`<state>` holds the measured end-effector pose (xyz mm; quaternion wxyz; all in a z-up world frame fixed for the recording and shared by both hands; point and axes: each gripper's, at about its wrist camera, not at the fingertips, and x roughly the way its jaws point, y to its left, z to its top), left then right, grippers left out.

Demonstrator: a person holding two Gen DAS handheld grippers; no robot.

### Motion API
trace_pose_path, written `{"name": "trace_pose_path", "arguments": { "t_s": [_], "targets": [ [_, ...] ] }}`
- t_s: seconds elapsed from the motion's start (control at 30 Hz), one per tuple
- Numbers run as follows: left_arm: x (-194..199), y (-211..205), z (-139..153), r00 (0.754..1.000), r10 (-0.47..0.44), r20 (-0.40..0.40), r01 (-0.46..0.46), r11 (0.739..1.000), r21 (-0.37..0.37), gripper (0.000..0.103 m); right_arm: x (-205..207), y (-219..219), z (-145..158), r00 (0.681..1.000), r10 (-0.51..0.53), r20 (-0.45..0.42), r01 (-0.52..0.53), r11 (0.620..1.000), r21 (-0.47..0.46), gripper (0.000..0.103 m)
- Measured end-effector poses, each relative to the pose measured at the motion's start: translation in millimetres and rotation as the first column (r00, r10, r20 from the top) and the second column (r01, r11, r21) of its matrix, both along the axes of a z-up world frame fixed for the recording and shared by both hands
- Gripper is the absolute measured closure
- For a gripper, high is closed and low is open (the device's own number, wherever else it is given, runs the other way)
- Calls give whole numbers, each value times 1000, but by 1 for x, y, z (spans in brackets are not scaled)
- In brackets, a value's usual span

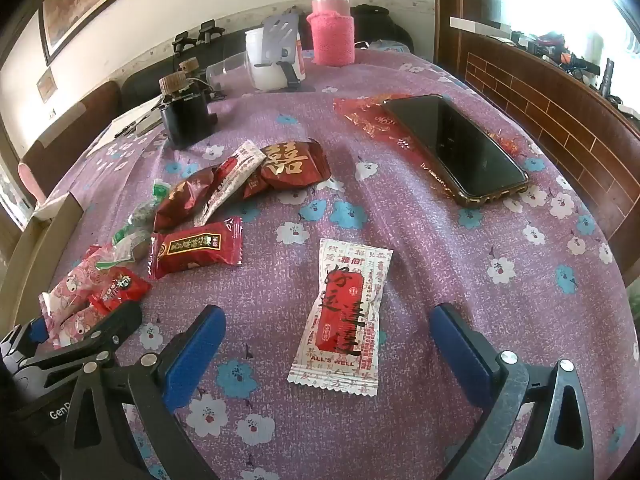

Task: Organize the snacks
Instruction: 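Move both tools toward the scattered snacks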

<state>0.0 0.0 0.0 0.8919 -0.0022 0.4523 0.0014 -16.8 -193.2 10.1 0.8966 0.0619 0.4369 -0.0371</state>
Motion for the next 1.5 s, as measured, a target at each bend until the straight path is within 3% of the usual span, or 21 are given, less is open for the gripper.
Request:
{"name": "trace_pose_path", "arguments": {
  "t_s": [0.63, 0.87, 1.0, 1.33, 1.5],
  "targets": [
    [-4, 2, -1, 1000, 7, -3, -7, 1000, 6, 0, 0, 0, 0, 1000, 2, -2, -2, 1000, -2, 0],
    [-10, 6, 2, 992, -117, -46, 117, 993, 6, 0, 0, -1, 0, 998, 43, -38, -44, 999, -8, 0],
    [-15, 5, 2, 990, -134, -48, 134, 991, 7, 0, 5, 8, -2, 996, 51, -71, -55, 997, -59, 0],
    [-41, 8, 4, 988, -147, -48, 148, 989, 10, 0, 3, 6, -2, 996, 53, -75, -57, 997, -57, 0],
    [-53, 14, 8, 972, -203, -115, 203, 979, -9, 0, 4, 7, -3, 995, 53, -82, -58, 996, -63, 0]
  ]
}}
